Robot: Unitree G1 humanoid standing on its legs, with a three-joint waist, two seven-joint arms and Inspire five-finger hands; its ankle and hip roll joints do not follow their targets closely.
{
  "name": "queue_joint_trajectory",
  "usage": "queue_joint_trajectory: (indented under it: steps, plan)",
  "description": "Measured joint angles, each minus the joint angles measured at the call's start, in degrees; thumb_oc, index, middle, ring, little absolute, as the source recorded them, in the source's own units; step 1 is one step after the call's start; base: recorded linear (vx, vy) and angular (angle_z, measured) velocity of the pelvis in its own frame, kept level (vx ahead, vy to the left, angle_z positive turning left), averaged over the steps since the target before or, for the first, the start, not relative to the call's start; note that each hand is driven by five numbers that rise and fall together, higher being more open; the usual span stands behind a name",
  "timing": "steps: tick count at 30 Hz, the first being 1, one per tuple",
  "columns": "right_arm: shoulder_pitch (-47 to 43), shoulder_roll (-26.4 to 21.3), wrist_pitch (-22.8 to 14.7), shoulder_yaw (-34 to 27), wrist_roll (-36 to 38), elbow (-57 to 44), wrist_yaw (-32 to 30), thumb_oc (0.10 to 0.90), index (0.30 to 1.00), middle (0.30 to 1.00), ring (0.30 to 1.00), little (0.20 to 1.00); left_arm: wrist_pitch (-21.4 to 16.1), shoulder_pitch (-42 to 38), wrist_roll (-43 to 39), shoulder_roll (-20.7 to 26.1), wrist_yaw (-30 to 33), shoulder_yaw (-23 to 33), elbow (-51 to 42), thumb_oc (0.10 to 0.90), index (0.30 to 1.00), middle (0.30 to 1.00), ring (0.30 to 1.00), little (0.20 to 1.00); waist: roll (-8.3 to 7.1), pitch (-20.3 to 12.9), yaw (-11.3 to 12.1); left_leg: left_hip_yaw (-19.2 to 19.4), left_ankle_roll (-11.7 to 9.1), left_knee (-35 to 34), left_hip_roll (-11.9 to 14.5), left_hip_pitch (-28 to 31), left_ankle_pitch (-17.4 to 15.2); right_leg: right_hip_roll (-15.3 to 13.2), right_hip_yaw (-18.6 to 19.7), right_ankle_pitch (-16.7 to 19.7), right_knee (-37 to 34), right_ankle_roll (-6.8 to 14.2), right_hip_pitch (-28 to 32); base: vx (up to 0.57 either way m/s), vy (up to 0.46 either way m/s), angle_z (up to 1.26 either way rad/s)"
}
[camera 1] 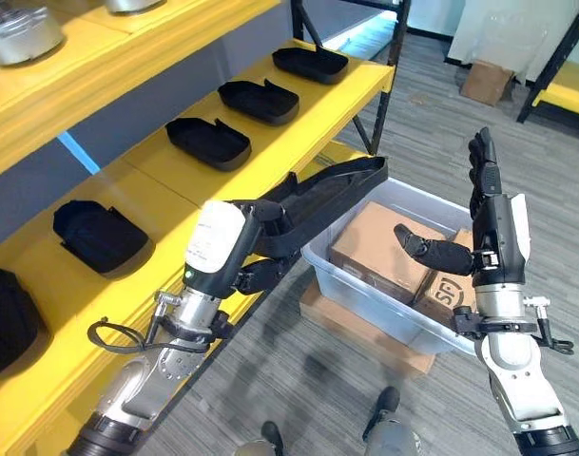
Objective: Move parts from the plastic box to the shelf.
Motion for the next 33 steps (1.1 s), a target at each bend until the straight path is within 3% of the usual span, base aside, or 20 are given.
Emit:
queue_joint_trajectory:
  steps: [2,6,7,8,9,10,11,12,13,15,17,18,20,21,22,23,24,25,30,33]
  plan:
    - [-0.34,0.55,0.12,0.21,0.01,0.00,-0.31,0.900,1.000,1.000,1.000,1.000,0.00,0.11,0.34,-0.01,0.57,-0.01,0.01,0.400,0.300,0.300,0.300,0.300,-0.48,0.13,0.04,-0.95,0.61,3.31,-0.36,-1.36,-1.64,-1.00,-0.88,0.08,0.44,0.49,0.96,-0.06,0.199,0.35]
    - [-0.24,2.18,0.19,1.03,-1.41,-0.01,-0.47,0.900,1.000,1.000,1.000,1.000,-0.10,0.07,1.79,0.50,1.54,0.09,0.02,0.400,0.300,0.300,0.300,0.300,-2.47,0.55,1.07,-2.87,3.53,12.54,-2.96,-5.42,-6.86,-4.39,-1.31,0.38,-0.75,3.38,3.10,-0.06,0.184,0.37]
    - [-0.04,2.40,0.34,1.07,-2.12,-0.01,-0.31,0.900,1.000,1.000,1.000,1.000,-0.14,-0.11,2.04,2.00,2.16,0.06,-0.03,0.400,0.300,0.300,0.300,0.300,-3.52,0.61,0.52,-3.92,5.56,14.09,-4.54,-7.56,-6.79,-4.86,0.33,-0.16,-1.52,4.18,3.13,-0.10,0.171,0.72]
    - [0.42,2.50,0.40,0.98,-2.14,-0.14,-0.17,0.900,1.000,1.000,1.000,1.000,-0.12,-0.58,2.03,2.48,2.31,-0.14,0.48,0.400,0.300,0.300,0.300,0.300,-3.96,0.72,-0.65,-4.92,7.41,14.90,-5.80,-8.75,-6.40,-4.40,4.02,1.91,0.32,2.26,2.38,-0.10,0.213,0.97]
    - [1.50,2.40,0.33,0.87,-2.24,-0.43,0.09,0.900,1.000,1.000,1.000,1.000,-0.08,-1.09,2.03,1.87,2.50,-0.34,1.97,0.400,0.300,0.300,0.300,0.300,-4.06,0.86,-1.39,-6.33,7.93,14.56,-6.58,-9.19,-6.01,-4.69,10.05,3.83,3.85,2.63,0.37,-0.03,0.136,0.76]
    - [2.19,3.05,0.38,1.08,-2.22,-0.42,0.18,0.900,1.000,1.000,1.000,1.000,0.30,-1.04,2.02,1.82,2.68,-0.33,2.84,0.400,0.300,0.300,0.300,0.300,-3.53,1.25,-1.94,-7.20,8.47,14.35,-6.42,-9.26,-5.61,-2.25,17.98,2.71,7.10,4.11,-1.97,-0.01,0.211,0.52]
    - [2.97,3.42,0.52,1.25,-2.27,-0.42,0.63,0.900,1.000,1.000,1.000,1.000,0.86,-0.89,2.01,2.13,2.75,-0.23,3.46,0.400,0.300,0.300,0.300,0.300,-3.48,1.41,-1.58,-7.23,9.45,13.41,-6.02,-9.10,-4.88,-0.13,19.89,-0.90,10.14,5.06,-3.46,0.02,0.163,0.07]
    - [3.53,3.35,0.59,1.33,-2.32,-0.43,1.64,0.900,1.000,1.000,1.000,1.000,1.52,-0.78,1.98,2.23,2.75,0.20,4.59,0.400,0.300,0.300,0.300,0.300,-3.41,1.55,-1.41,-7.72,9.81,11.70,-5.95,-8.46,-3.83,4.40,23.34,-6.70,14.42,5.09,-5.02,0.06,0.133,0.04]
    - [4.87,3.40,0.57,1.34,-2.22,-0.43,2.30,0.900,1.000,1.000,1.000,1.000,2.74,-0.60,1.85,1.70,2.66,0.20,6.77,0.400,0.300,0.300,0.300,0.300,-3.33,1.87,-2.17,-8.22,10.40,7.46,-6.22,-5.49,-1.84,12.45,25.79,-13.90,19.61,3.46,-5.26,0.03,0.059,0.03]
    - [6.54,2.84,-0.19,0.65,-2.01,-0.88,2.51,0.900,1.000,1.000,1.000,1.000,3.52,0.64,1.61,1.45,2.04,0.68,6.66,0.400,0.300,0.300,0.300,0.300,-3.72,1.72,-2.72,-8.10,9.55,3.60,-7.31,-3.04,-0.61,18.63,23.49,-17.13,20.07,1.09,-4.79,0.01,0.001,0.12]
    - [7.29,2.22,-0.59,-0.12,-1.98,-1.06,2.53,0.900,1.000,1.000,1.000,1.000,3.49,0.84,1.56,1.31,1.69,0.98,6.34,0.400,0.300,0.300,0.300,0.300,-3.83,1.69,-3.21,-8.17,9.56,2.33,-8.51,-2.69,-0.20,21.92,22.88,-17.75,18.67,0.08,-4.76,0.03,-0.042,0.18]
    - [7.22,1.83,-0.53,-0.54,-1.96,-1.03,2.96,0.900,1.000,1.000,1.000,1.000,3.49,0.75,1.55,0.15,1.32,1.26,6.18,0.400,0.300,0.300,0.300,0.300,-3.65,1.66,-3.80,-8.10,8.76,1.06,-9.84,-2.29,0.46,23.52,24.22,-18.11,15.04,-2.43,-3.99,0.04,-0.077,0.08]
    - [7.33,1.81,-0.46,-0.58,-1.98,-1.04,3.65,0.900,1.000,1.000,1.000,1.000,3.57,0.98,1.59,-1.58,0.39,1.83,5.90,0.400,0.300,0.300,0.300,0.300,-2.80,1.29,-3.32,-8.16,7.99,-1.71,-9.85,-1.32,1.74,24.73,25.81,-18.40,12.83,-2.97,-2.65,0.04,-0.096,0.00]
    - [7.16,1.87,-0.50,-0.58,-1.98,-1.04,3.82,0.900,1.000,1.000,1.000,1.000,3.56,0.98,1.58,-2.13,0.35,1.78,5.71,0.400,0.300,0.300,0.300,0.300,-2.71,0.99,-3.78,-8.55,7.78,-3.99,-9.95,-0.35,3.21,25.61,26.80,-16.77,9.21,-4.80,-1.37,0.04,-0.126,0.07]
    - [6.89,1.82,-0.50,-0.59,-1.98,-0.99,3.88,0.900,1.000,1.000,1.000,1.000,3.57,1.10,1.57,-2.14,0.35,1.82,5.43,0.400,0.300,0.300,0.300,0.300,-2.56,0.93,-3.64,-8.50,8.25,-5.05,-9.92,0.18,4.01,25.71,26.81,-16.15,8.20,-5.19,-1.04,0.03,-0.141,0.02]
    - [6.43,1.81,-0.49,-0.63,-1.97,-0.99,3.88,0.900,1.000,1.000,1.000,1.000,3.56,1.10,1.56,-2.20,0.28,1.82,4.99,0.400,0.300,0.300,0.300,0.300,-2.03,0.63,-3.37,-8.35,8.41,-6.59,-9.70,0.67,4.66,26.06,26.88,-15.26,6.70,-5.21,-0.60,0.06,-0.119,0.00]
    - [5.44,1.76,-0.49,-0.66,-1.97,-0.99,3.94,0.900,1.000,1.000,1.000,1.000,3.54,1.13,1.54,-2.55,-0.66,1.82,3.90,0.400,0.300,0.300,0.300,0.300,-0.53,-0.31,-3.25,-8.95,7.49,-9.03,-9.61,1.41,5.76,26.36,26.15,-13.42,3.70,-7.03,0.72,0.05,-0.088,0.04]
    - [5.39,1.74,-0.47,-0.65,-1.98,-0.99,4.03,0.900,1.000,1.000,1.000,1.000,3.47,1.13,1.54,-2.59,-0.84,1.81,3.75,0.400,0.300,0.300,0.300,0.300,-0.14,-0.53,-3.39,-9.08,7.18,-9.60,-9.61,1.90,6.07,26.44,25.97,-12.95,2.64,-7.41,1.42,0.06,-0.106,0.20]
    - [5.22,1.01,-0.44,-0.73,-1.96,-0.99,4.09,0.900,1.000,1.000,1.000,1.000,3.45,2.89,1.43,-2.80,-1.06,1.97,2.27,0.400,0.300,0.300,0.300,0.300,2.37,-2.93,-3.14,-11.25,6.50,-11.49,-9.13,3.54,6.61,27.18,24.94,-12.56,-0.66,-7.64,4.35,0.01,-0.071,0.13]
    - [5.12,0.52,-0.44,-0.69,-1.96,-0.99,4.10,0.900,1.000,1.000,1.000,1.000,3.26,3.26,1.44,-2.83,-1.81,1.84,1.79,0.400,0.300,0.300,0.300,0.300,2.61,-3.06,-3.08,-11.85,5.77,-11.50,-9.14,3.28,7.09,27.03,24.30,-12.52,-0.82,-7.79,4.61,-0.04,-0.046,0.16]
